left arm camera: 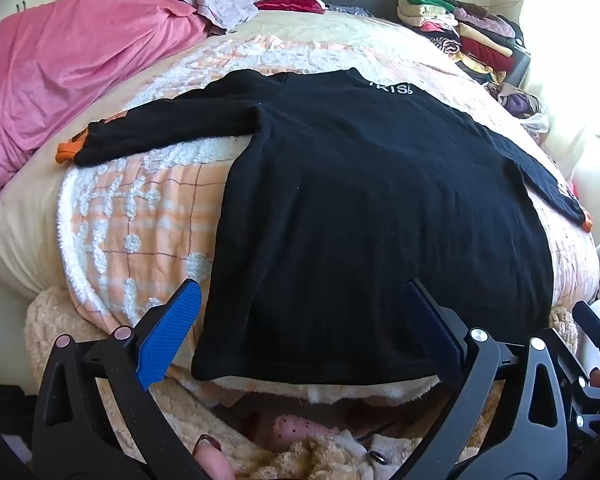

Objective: Fold small clothes

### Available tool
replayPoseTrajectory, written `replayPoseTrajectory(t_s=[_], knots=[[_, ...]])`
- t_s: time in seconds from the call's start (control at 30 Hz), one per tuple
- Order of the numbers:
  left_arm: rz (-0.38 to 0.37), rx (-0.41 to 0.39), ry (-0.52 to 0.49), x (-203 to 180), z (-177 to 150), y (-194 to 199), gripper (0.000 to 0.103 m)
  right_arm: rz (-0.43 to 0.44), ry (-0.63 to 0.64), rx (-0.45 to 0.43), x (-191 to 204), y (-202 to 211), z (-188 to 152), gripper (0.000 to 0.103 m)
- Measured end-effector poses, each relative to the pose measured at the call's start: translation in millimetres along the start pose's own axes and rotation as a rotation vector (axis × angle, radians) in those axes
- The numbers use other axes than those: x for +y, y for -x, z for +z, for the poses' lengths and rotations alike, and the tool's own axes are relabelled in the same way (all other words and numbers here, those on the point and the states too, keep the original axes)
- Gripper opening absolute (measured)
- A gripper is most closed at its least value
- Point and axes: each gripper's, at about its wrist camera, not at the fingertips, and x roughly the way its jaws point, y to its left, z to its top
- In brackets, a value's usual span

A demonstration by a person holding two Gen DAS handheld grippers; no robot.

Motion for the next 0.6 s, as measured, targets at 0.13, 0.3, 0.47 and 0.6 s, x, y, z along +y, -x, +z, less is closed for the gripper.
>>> replayPoseTrajectory(t_s=[0.13, 0.3, 0.47, 0.6], knots=[[-0.001, 0.001, -0.005, -0.3, 0.4, -0.2, 0.094, -0.002, -0.010, 0.004, -0.3, 0.8, -0.3, 0.099], [-0.005, 0.000, -0.011, -1.0, -4.5, -0.7, 0.094, -0.001, -0.018, 0.002, -4.7, 2.4, 5.2, 0.099], [-0.007, -0.003, -0.020, -1.8, -8.0, 0.7, 0.094, -0.005, -0.022, -0.004, 5.0, 5.4, 6.0, 0.099], [-0.012, -0.003, -0.028, -5.2, -2.8, 1.2, 0.094, 0.001, -0.027, -0.010, -4.2, 6.2, 0.2, 0.099]])
